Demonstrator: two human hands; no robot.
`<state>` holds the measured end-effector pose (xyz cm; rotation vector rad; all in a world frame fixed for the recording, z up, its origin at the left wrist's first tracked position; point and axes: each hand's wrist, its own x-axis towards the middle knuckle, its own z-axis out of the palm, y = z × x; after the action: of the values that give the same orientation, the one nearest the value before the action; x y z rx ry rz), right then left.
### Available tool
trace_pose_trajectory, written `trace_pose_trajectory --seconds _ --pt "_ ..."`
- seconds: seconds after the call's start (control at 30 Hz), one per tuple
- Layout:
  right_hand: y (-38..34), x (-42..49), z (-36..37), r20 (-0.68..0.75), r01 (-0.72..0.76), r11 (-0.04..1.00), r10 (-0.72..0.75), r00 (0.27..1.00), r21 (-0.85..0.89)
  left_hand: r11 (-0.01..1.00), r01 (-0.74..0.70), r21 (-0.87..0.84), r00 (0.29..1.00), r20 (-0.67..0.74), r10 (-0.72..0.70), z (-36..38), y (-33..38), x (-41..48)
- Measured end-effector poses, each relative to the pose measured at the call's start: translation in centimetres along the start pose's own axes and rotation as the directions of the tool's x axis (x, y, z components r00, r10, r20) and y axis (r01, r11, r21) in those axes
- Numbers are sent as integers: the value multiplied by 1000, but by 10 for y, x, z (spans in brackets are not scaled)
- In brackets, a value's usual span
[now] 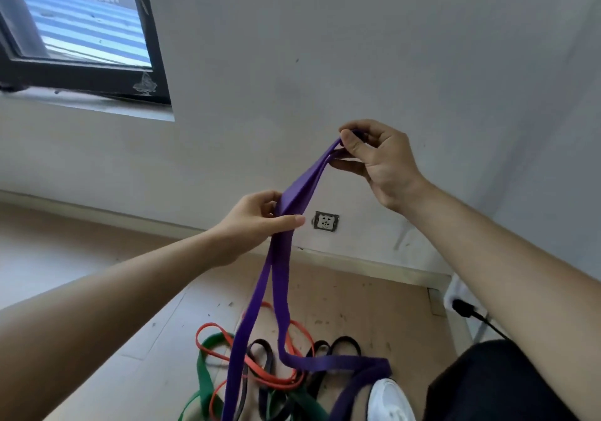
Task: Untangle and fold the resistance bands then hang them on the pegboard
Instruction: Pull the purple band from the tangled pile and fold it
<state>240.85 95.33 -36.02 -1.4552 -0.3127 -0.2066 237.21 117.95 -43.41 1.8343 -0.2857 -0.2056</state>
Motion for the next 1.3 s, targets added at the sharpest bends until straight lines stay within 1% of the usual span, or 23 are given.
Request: trace_pose_trajectory --seconds 0.1,0.2,0.33,0.4,0.43,0.47,0.53,0.57,0.63,0.7,0.77,0.8,0.87,0.93,1.0,1.1,1.17,1.23,1.3 --pt "4 -3 -14 -7 -40 999 40 999 -2 998 -38 50 999 -16 39 -5 7 -3" --pt "4 -4 -24 28 -84 996 83 996 15 991 -77 111 997 -18 79 -11 15 -4" --pt "8 -2 -35 119 -135 991 135 984 -1 991 -98 86 987 -116 108 -32 22 -4" --pt "17 -2 -38 181 -164 981 182 967 -107 996 -90 10 980 -176 91 -44 23 -5" --pt "23 -2 -39 220 -165 963 212 952 -213 996 -87 -36 976 -202 78 -48 24 -6" --pt "29 -3 -39 262 -150 927 248 933 -343 993 -88 -81 972 -224 67 -51 25 -7" --pt "36 -3 -37 320 -104 808 344 883 -580 985 -106 -133 967 -244 71 -52 28 -7" --pt "36 -3 -33 327 -84 757 376 867 -648 985 -120 -126 968 -234 88 -52 29 -7" --pt "30 -5 -18 330 -32 727 351 876 -686 987 -140 -76 975 -184 124 -49 29 -7" --pt "24 -9 4 385 52 743 284 878 -667 988 -152 -13 979 -136 149 -46 28 -8" --pt "25 -14 22 468 108 768 266 842 -631 985 -161 55 982 -92 166 -43 28 -9" --pt "28 -16 28 497 118 782 264 827 -612 984 -165 71 982 -80 171 -42 28 -9" --pt "30 -17 32 504 109 812 244 829 -573 981 -169 94 980 -87 177 -41 27 -10" --pt "26 -15 28 484 80 824 248 839 -560 973 -168 156 980 -82 183 -43 24 -11" --pt "20 -13 24 484 69 827 257 837 -559 968 -157 198 985 -38 168 -43 22 -12" --pt "10 -11 20 465 82 868 181 867 -490 968 -121 218 992 60 110 -34 16 -13" --pt "2 -8 15 417 48 917 133 899 -395 980 -85 179 992 112 66 -28 10 -13" --pt "-5 -3 4 337 -14 965 105 936 -262 994 -40 105 991 128 26 -22 6 -11" --pt "-13 1 -9 264 -45 986 87 961 -161 999 -22 39 991 131 17 -18 6 -9"
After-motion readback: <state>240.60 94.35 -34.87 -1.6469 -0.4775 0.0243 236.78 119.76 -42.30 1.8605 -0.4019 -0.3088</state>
